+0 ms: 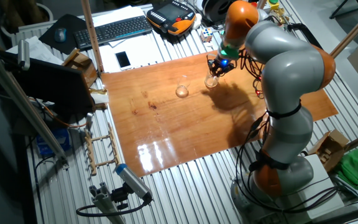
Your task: Transfer liquid using a dropper
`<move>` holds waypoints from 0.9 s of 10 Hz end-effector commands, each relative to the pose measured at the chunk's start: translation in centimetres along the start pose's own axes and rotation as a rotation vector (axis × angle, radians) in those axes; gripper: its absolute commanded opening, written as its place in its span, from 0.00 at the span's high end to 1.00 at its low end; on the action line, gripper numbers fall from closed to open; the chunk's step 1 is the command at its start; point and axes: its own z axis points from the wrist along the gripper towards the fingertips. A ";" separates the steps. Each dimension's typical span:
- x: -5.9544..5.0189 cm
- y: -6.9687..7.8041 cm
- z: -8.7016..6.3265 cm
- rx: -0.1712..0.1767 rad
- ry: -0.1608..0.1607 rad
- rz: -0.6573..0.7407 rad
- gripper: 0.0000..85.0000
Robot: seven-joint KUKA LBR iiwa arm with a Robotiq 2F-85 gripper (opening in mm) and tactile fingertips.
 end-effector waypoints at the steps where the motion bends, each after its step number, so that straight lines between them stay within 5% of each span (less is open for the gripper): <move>1: 0.0 0.0 0.0 -0.004 0.006 0.000 0.75; 9: 0.0 0.1 0.4 -0.028 0.034 -0.007 0.75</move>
